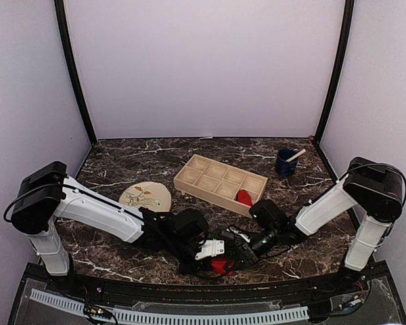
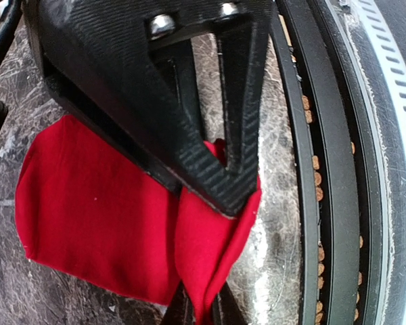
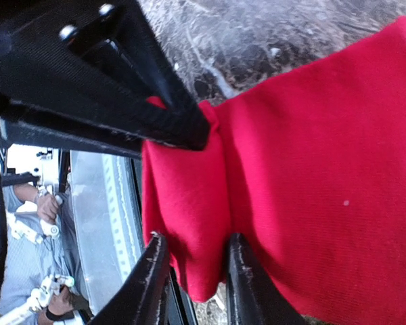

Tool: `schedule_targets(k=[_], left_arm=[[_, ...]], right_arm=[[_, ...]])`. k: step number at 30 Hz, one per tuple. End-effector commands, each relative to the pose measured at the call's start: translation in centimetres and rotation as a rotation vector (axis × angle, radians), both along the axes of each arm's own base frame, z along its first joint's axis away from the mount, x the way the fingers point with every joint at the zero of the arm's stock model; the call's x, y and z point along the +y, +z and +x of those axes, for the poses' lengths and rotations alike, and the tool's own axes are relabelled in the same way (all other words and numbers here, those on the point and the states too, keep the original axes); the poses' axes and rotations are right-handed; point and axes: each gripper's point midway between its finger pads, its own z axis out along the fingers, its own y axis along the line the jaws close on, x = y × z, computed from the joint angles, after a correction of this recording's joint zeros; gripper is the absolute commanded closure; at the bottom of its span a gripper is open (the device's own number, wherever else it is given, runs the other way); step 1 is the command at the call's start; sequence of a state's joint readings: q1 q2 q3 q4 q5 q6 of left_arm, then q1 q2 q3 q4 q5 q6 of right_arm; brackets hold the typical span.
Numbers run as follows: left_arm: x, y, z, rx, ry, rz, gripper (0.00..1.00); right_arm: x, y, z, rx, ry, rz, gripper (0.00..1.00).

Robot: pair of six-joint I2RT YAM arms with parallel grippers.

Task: Roll the socks
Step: Roll the sock at the center of the board.

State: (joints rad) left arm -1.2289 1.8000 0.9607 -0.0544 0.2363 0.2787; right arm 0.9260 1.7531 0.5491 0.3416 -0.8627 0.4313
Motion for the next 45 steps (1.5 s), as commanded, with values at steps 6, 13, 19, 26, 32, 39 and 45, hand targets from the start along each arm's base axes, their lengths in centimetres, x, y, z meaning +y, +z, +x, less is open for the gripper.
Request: schedule_targets(k=[6, 13, 19, 26, 32, 39, 45], left_arm=[[2.1, -0.7, 0.0, 0.021, 0.098, 0.062, 1.0], [2.6, -0.7, -0.3, 0.043, 0.108, 0.076, 1.0], [3.2, -0.9, -0.7, 0.068, 0.122, 0.103, 1.0], [3.6, -0.9, -0.8, 0.121, 0.169, 0.13, 1.0], [2.8, -0.7, -1.1, 0.257, 0.179, 0.15, 1.0], [2.1, -0.3, -1.0, 0.416, 0.164, 0.173, 1.0], [2.3, -0.4, -0.4, 0.57, 0.192, 0.182, 1.0]], right_arm=[[-0.9, -0.7, 1.1, -0.034, -0.046, -0.055, 0.71], [-1.9, -0.7, 1.6, -0.039, -0.091, -0.059, 0.71], [-2.8, -0.6, 2.1, -0.065, -0.13, -0.062, 0.71], [-3.8, -0.2, 3.5, -0.206, -0.182, -0.095, 0.72], [-5.2, 0.2, 4.8, -0.363, -0.247, -0.131, 0.74], [-5.1, 2.0, 4.4, -0.559, -0.273, -0.112, 0.75], [-4.4, 3.2, 3.2, -0.678, -0.249, -0.087, 0.74]])
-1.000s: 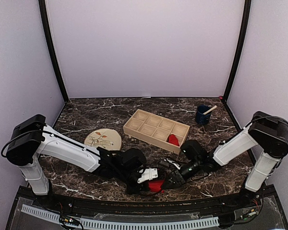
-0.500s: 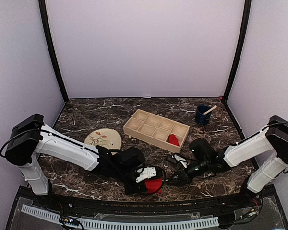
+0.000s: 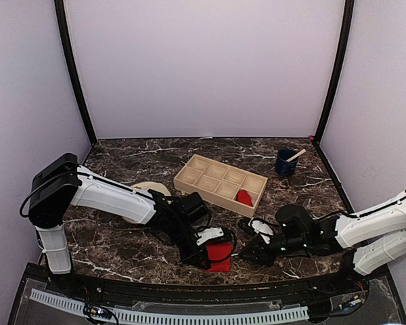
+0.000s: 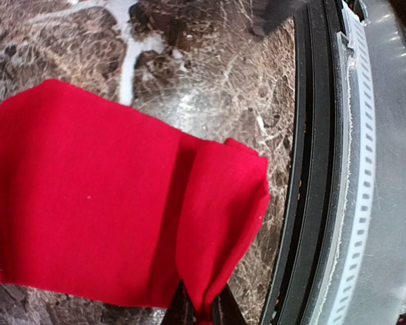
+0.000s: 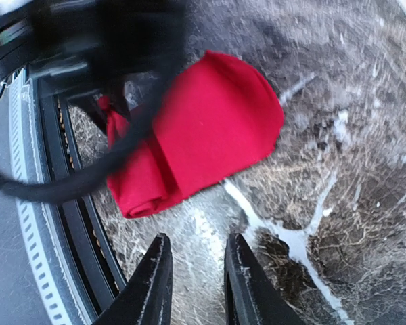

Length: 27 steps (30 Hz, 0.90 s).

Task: Roll the socks
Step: Roll the sock at the center of the board.

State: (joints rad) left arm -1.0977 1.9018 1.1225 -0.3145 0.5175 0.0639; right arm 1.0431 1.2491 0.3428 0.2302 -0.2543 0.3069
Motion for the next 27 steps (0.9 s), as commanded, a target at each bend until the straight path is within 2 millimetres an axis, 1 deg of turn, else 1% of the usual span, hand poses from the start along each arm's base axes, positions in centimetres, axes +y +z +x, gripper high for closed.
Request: schedule_targets(k=[1, 10, 19, 24, 27], left_arm=[[1.3, -0.4, -0.9, 0.17, 0.015, 0.054, 1.0], [1.5, -1.3, -1.6, 0.268, 0.013, 0.081, 1.0], [1.7, -1.7, -1.5, 0.29, 0.007, 0.093, 1.0], [1.8, -1.9, -1.5, 0.293, 0.007, 0.099, 1.0], [1.7, -1.6, -1.8, 0.318, -0.001, 0.082, 1.0]], right_arm=[[0.2, 0.4, -0.1, -0.13, -0.005, -0.023, 0.74], [2.6, 1.0, -2.1, -0.246, 0.094, -0.047, 0.73], [5.0, 0.4, -3.7, -0.271, 0.197, -0.084, 0.68], [5.6, 0.1, -4.3, -0.258, 0.229, -0.09, 0.65], [5.6, -0.3, -4.4, -0.254, 0.237, -0.1, 0.64]])
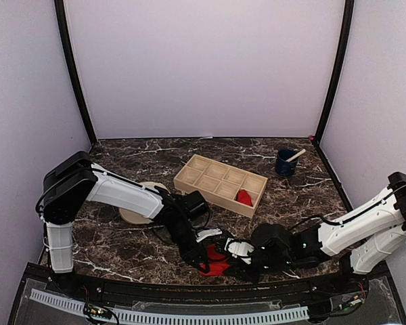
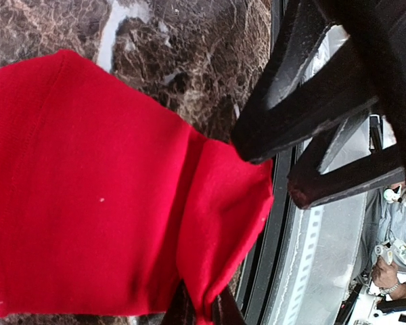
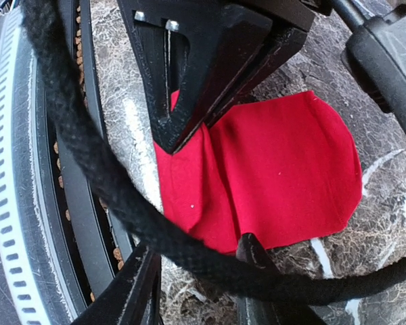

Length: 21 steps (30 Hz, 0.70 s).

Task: Roll the socks
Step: Roll the sock at the center of the board.

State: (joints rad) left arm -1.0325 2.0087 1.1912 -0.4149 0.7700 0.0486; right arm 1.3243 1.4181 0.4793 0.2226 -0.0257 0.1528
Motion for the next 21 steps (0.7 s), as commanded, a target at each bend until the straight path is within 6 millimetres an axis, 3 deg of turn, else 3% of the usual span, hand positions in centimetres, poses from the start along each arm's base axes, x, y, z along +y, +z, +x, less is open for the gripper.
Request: schedule_targets(k=[1, 14, 21], left_arm=[[1.4, -1.3, -0.7, 0.036, -0.013, 0.069, 1.0], [1.4, -1.4, -0.9, 0.054, -0.025, 0.062, 1.0], [1.3, -1.4, -0.8, 0.054, -0.023, 0.059, 1.0]], right_arm=[[1.0, 0.4, -0.3, -0.01, 0.03, 0.01, 0.64], [1.8, -0.6, 0.1, -0.039, 0.047, -0.033, 0.64], [1.8, -1.3, -0.4, -0.015, 0.067, -0.052, 0.69]])
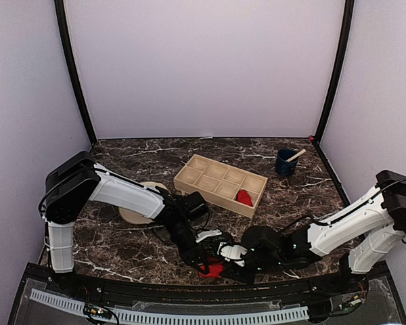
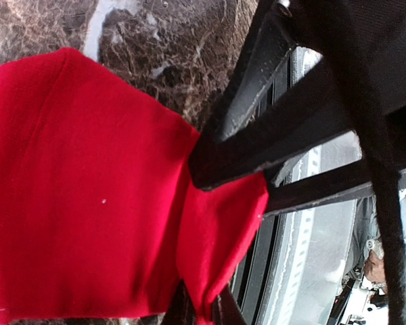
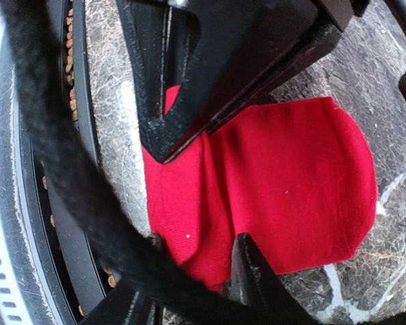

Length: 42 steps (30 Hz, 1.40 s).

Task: Roll the socks
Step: Roll the sock at the center of the board.

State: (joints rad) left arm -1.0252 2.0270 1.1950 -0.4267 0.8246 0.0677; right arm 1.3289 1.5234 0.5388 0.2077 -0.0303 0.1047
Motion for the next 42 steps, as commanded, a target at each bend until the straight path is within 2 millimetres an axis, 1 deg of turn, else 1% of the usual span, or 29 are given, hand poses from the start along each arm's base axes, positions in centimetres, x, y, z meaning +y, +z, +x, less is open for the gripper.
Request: schedule_targets(k=[1, 6, 9, 12, 14, 17, 20, 23, 25, 28, 33, 34, 39, 42], left_arm=[[1.2, -1.4, -0.2, 0.006, -0.006, 0.073, 1.0], [1.0, -1.4, -0.1, 0.007, -0.006, 0.067, 1.0], [1.0, -1.4, 0.0, 0.006, -0.004, 0.067, 1.0], [1.1, -1.5, 0.1, 0.008, 0.003, 0.07, 1.0], [1.2, -1.6, 0.2, 0.005, 0.012, 0.073, 1.0], [1.2, -1.5, 1.0, -0.017, 0.045, 0.071, 0.99], [1.5, -1.0, 2.0, -0.042, 0.097, 0.055, 0.93], [1.7, 0.0, 3.4, -0.088, 0.155, 0.025, 0.87], [1.7, 1.0, 4.1, -0.109, 0.182, -0.007, 0.84], [1.6, 2.1, 4.5, -0.125, 0.196, -0.037, 0.79], [1.7, 2.8, 4.7, -0.147, 0.203, -0.059, 0.78], [1.7, 3.0, 4.8, -0.159, 0.207, -0.063, 0.78], [2.1, 3.6, 5.6, -0.247, 0.232, -0.095, 0.78], [2.1, 4.3, 6.1, -0.302, 0.243, -0.129, 0.78]], right_arm=[[0.7, 0.2, -0.4, 0.006, 0.027, 0.007, 0.71], [0.8, -0.4, -0.8, 0.026, 0.037, -0.011, 0.75], [0.7, -1.0, -0.9, 0.039, 0.043, -0.032, 0.86], [0.8, -1.0, -0.9, 0.041, 0.04, -0.036, 0.96], [0.7, -1.0, -0.8, 0.04, 0.034, -0.039, 1.0], [0.6, -1.0, -0.7, 0.049, 0.025, -0.038, 1.0], [0.4, -1.2, -0.4, 0.08, 0.007, -0.034, 1.0], [-0.1, -1.3, -0.1, 0.116, -0.023, -0.022, 1.0], [-0.3, -1.3, 0.3, 0.146, -0.042, -0.009, 1.0], [-0.6, -1.4, 0.7, 0.188, -0.063, 0.006, 1.0], [-0.6, -1.4, 1.1, 0.256, -0.078, 0.02, 1.0], [-0.7, -1.8, 1.0, 0.279, -0.079, 0.013, 1.0], [-1.0, -1.8, 1.2, 0.383, -0.097, 0.047, 1.0], [-1.2, -1.8, 1.1, 0.459, -0.105, 0.061, 1.0]])
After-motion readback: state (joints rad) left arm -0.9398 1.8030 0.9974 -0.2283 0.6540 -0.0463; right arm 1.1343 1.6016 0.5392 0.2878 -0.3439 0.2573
